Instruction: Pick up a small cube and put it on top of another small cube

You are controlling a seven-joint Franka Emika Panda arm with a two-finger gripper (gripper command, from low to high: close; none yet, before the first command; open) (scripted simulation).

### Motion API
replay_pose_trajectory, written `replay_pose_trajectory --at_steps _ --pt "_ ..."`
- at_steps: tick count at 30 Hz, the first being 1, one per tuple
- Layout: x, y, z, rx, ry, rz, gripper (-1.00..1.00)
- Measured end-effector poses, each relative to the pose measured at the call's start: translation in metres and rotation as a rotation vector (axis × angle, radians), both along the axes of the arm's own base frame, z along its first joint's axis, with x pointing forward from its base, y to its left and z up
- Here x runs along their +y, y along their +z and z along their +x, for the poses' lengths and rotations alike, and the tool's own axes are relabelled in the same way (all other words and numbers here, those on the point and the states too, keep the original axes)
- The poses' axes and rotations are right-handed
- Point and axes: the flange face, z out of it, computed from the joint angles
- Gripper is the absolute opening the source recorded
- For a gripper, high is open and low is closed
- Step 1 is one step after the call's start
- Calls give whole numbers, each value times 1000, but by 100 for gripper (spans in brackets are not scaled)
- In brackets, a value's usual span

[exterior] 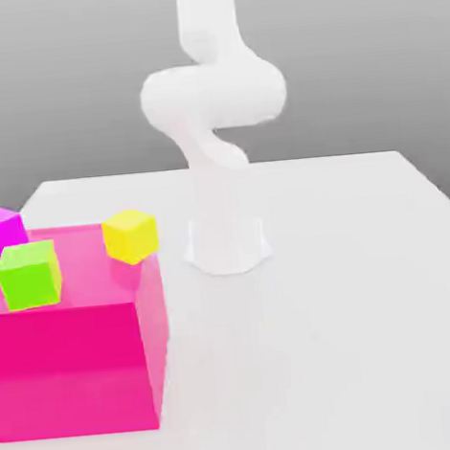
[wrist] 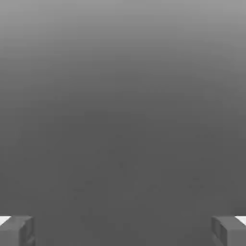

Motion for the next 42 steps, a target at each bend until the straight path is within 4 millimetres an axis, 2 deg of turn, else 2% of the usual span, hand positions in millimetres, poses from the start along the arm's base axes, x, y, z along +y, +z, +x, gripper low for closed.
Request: replay_pose_trajectory --at_steps 4,8,12,16,20,24,30,34,35,40,41,42 --pt "33 -47 48 97 96 -55 0" --pt "69 -100 85 187 195 -107 0" --pt "108 -158 113 276 299 -156 0" --pt "149 -221 131 363 408 -202 0" --pt "197 -288 135 446 535 -248 0" --pt "230 -358 133 532 638 -284 0" --pt "281 -465 106 657 810 -333 0" --pt "291 -530 99 681 845 -341 0" --pt "291 -544 98 682 846 -342 -100" --pt "291 -544 98 683 846 -341 -100" --pt "291 -550 98 683 847 -342 -100" --pt "291 -546 98 683 847 -342 -100"
